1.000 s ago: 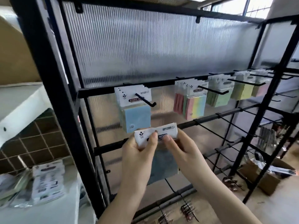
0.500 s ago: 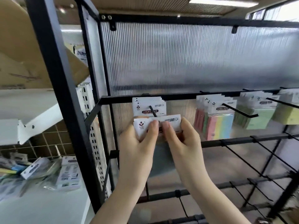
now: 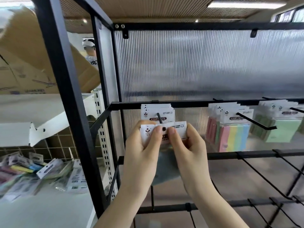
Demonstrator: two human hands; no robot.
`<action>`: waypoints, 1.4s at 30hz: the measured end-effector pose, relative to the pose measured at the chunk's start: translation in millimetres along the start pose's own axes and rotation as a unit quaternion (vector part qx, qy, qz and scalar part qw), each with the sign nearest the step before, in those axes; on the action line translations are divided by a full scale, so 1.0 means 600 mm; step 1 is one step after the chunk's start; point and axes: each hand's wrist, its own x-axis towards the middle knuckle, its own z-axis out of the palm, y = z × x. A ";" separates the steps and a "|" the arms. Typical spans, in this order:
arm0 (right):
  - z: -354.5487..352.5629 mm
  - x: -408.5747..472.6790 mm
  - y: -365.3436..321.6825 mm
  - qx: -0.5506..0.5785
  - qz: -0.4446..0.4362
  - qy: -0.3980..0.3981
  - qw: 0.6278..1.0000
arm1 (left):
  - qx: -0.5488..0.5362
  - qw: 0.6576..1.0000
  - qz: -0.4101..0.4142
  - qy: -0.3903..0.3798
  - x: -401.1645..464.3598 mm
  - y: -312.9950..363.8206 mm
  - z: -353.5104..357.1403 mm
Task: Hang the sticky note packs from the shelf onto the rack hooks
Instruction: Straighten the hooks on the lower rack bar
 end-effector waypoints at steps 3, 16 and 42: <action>-0.003 0.006 0.013 -0.025 -0.004 -0.007 1.000 | 0.023 1.000 -0.010 0.003 0.004 -0.016 0.002; -0.027 0.061 0.085 -0.165 0.048 0.019 0.985 | 0.222 0.964 0.018 0.148 0.048 -0.101 -0.017; -0.066 0.005 0.156 -0.318 0.265 -0.147 0.898 | 0.461 0.871 -0.154 0.070 -0.055 -0.170 -0.018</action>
